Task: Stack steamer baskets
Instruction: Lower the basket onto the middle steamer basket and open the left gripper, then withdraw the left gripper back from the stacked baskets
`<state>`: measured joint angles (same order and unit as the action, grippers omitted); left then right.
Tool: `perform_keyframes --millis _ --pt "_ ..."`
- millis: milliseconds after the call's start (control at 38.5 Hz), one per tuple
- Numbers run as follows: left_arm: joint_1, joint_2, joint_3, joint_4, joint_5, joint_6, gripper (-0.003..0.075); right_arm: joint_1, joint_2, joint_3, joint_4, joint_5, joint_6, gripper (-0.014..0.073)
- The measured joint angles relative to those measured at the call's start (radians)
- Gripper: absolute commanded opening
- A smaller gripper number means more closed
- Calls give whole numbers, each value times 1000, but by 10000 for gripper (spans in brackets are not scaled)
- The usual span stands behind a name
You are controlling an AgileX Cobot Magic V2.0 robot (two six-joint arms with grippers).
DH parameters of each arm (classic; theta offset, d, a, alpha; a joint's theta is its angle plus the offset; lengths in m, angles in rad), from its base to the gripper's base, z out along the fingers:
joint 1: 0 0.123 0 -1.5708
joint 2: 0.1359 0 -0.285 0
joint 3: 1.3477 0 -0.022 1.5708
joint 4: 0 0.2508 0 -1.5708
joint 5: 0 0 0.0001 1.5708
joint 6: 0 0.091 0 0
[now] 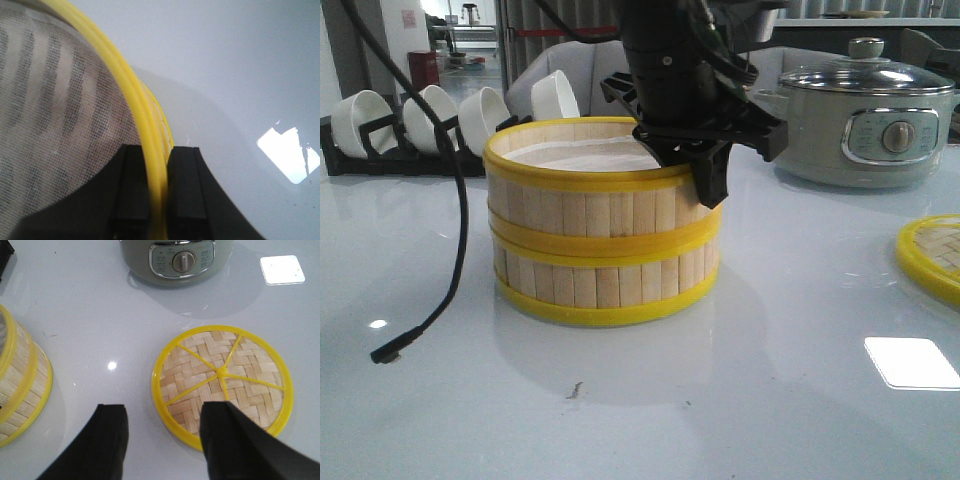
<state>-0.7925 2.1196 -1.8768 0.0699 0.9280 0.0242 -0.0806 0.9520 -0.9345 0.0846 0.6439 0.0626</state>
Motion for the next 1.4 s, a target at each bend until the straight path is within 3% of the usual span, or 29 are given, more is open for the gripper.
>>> perform_keyframes --millis 156,545,753,883,1090,1246,1402 --pt "0 9 0 24 -3 0 412 0 0 0 0 0 0 443" --pt "0 9 -190 99 134 -11 409 0 0 0 0 0 0 443" --pt "0 9 -366 105 212 -11 365 0 0 0 0 0 0 443" --pt "0 -19 -398 113 234 -11 309 0 0 0 0 0 0 443" --pt "5 -79 -400 192 283 -11 79 0 0 0 0 0 0 443" --pt "68 -157 -400 205 287 -11 95 0 0 0 0 0 0 443" --pt "204 -287 -391 201 287 -11 95 0 5 0 0 0 0 443"
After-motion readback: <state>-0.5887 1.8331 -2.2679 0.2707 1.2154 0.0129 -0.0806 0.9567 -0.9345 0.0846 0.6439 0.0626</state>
